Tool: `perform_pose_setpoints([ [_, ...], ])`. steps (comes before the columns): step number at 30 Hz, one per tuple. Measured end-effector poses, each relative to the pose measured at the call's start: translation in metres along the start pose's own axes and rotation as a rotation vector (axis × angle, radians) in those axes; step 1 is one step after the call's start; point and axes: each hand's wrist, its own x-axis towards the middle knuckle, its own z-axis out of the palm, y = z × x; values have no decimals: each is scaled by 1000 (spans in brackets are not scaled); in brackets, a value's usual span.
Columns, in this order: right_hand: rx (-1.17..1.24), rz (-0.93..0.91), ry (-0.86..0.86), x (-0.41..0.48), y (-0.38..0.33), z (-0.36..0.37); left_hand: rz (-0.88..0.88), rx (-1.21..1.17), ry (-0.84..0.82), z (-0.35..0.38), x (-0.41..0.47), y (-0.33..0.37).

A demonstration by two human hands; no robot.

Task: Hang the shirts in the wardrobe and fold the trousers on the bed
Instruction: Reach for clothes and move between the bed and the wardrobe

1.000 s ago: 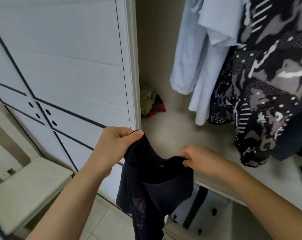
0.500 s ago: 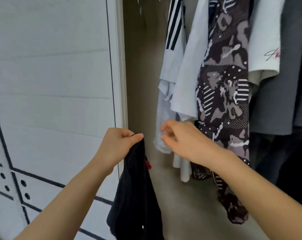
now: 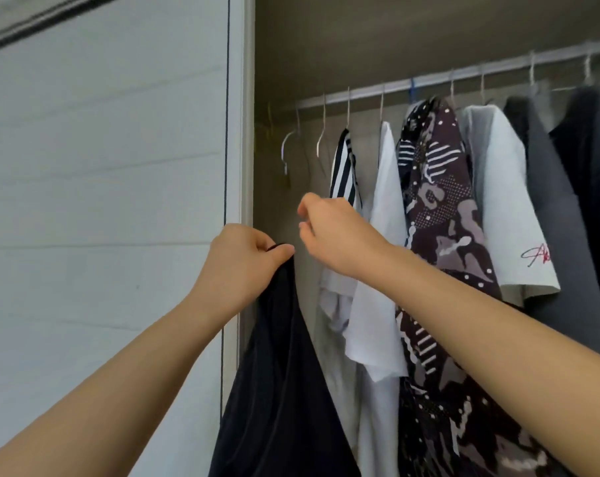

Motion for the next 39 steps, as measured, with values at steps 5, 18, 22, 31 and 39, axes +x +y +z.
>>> perform_pose_setpoints([
  [5, -44, 0, 84, 68, 6, -13, 198, 164, 99, -5, 47, 21],
  [18, -237, 210, 142, 209, 42, -25, 685, 471, 284, -7, 87, 17],
  [22, -325, 285, 24, 227, 60, -10, 767, 474, 331, -5, 88, 12],
  [31, -269, 378, -2, 243, 85, 9, 864, 484, 371, -5, 91, 6],
  [39, 762, 655, 137, 250, 80, 17, 902, 528, 357, -5, 92, 2],
])
